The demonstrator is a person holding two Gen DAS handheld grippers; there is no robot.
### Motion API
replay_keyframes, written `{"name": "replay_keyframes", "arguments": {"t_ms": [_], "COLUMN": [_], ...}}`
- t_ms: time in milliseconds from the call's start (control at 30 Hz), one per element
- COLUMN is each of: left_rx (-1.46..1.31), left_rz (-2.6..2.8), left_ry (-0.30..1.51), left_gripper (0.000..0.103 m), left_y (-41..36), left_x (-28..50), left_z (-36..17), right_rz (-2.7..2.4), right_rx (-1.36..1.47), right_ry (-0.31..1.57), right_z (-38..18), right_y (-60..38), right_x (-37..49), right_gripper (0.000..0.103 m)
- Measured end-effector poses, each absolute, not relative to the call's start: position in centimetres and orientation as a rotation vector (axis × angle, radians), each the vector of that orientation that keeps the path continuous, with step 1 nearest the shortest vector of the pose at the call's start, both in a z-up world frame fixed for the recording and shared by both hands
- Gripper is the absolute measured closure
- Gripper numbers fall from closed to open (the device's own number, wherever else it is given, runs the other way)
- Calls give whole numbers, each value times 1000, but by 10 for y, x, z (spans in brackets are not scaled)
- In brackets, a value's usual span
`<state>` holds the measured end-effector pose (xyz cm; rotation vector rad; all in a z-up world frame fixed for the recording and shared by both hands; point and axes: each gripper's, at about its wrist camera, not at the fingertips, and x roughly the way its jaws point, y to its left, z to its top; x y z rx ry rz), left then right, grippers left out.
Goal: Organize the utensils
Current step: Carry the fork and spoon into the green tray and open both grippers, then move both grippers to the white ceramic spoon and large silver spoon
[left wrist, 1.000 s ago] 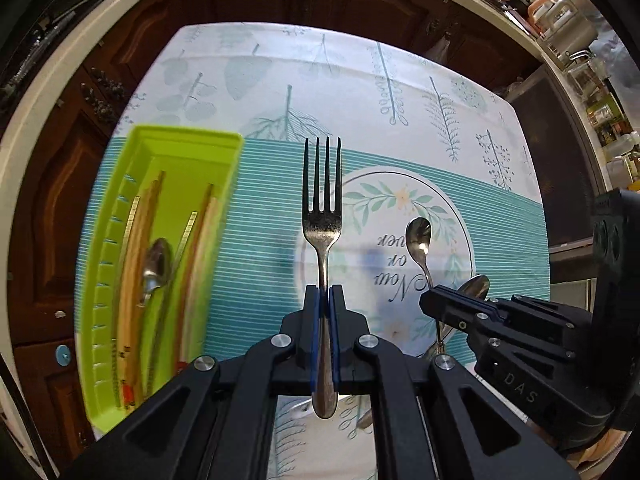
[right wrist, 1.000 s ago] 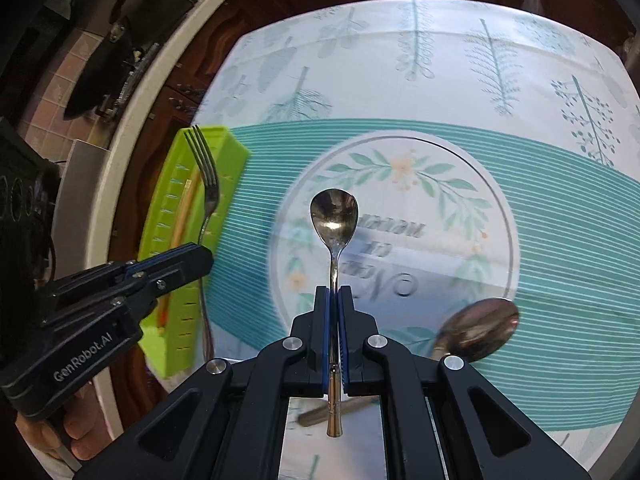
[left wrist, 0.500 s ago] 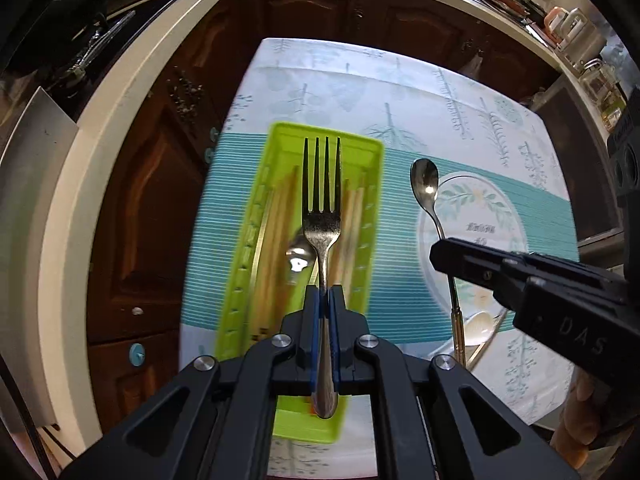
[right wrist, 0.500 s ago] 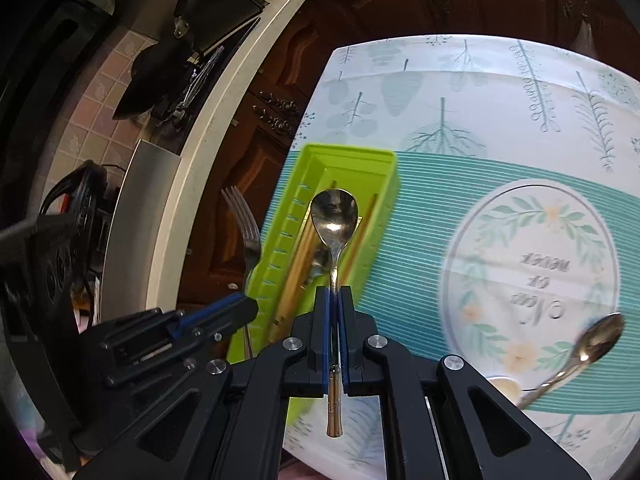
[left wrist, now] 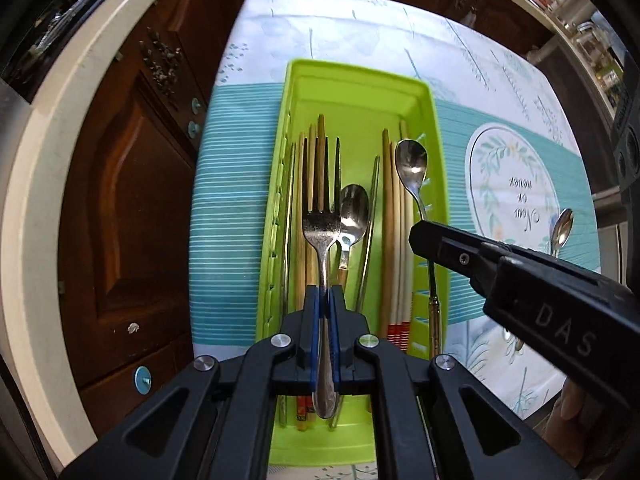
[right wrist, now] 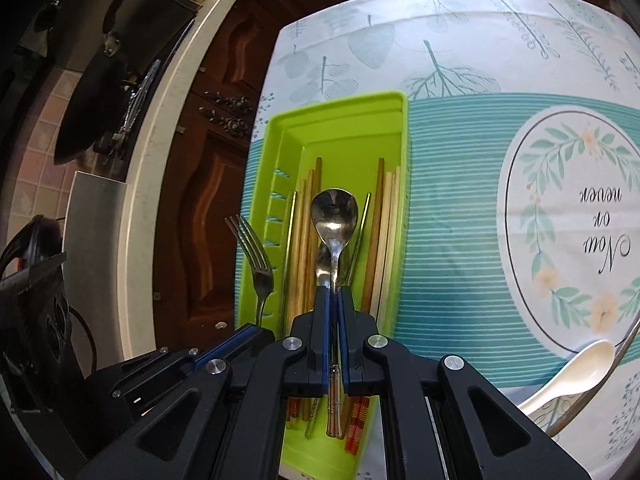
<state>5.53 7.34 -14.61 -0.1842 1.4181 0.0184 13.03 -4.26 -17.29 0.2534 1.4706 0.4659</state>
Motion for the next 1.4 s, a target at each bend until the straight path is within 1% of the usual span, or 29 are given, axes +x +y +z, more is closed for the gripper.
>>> {"name": "replay_keyframes", "arguments": {"t_ms": [67, 100, 133, 200, 367, 500, 867, 1067, 1167, 1300, 1400], "left_rx": [-174, -170, -170, -169, -168, -148, -141, -123, -89, -48, -19], "left_rz": [2, -2, -7, -6, -19, -8, 15, 3, -15, -62, -105], "left_ry": [1419, 1416, 1413, 1405, 1386, 1355, 1305, 1265, 1236, 1195, 1177], "left_gripper": [100, 96, 86, 77, 76, 64, 54, 43, 41, 35, 34], "left_y": [74, 74, 74, 75, 71, 67, 58, 45, 32, 9, -11], "left_x": [57, 57, 57, 57, 57, 54, 37, 26, 24, 25, 28], "left_z": [-150, -152, -152, -153, -144, -133, -114, -94, -82, -65, -56], "right_rz": [441, 432, 425, 413, 396, 390, 379, 374, 362, 340, 315], "right_rx": [248, 247, 247, 254, 271, 277, 279, 264, 278, 307, 327], "right_ry": [1467, 1469, 1471, 1463, 1441, 1432, 1395, 1358, 1336, 1313, 1298], "right_z": [-179, -183, -186, -188, -180, -173, -152, -131, -117, -101, -91], "right_y": [-42, -41, -42, -44, -52, -60, -85, -104, -121, -149, -175], "right_x": [127, 127, 126, 124, 117, 112, 95, 80, 74, 66, 61], "right_gripper": [98, 98, 98, 96, 93, 93, 92, 91, 88, 82, 79]}}
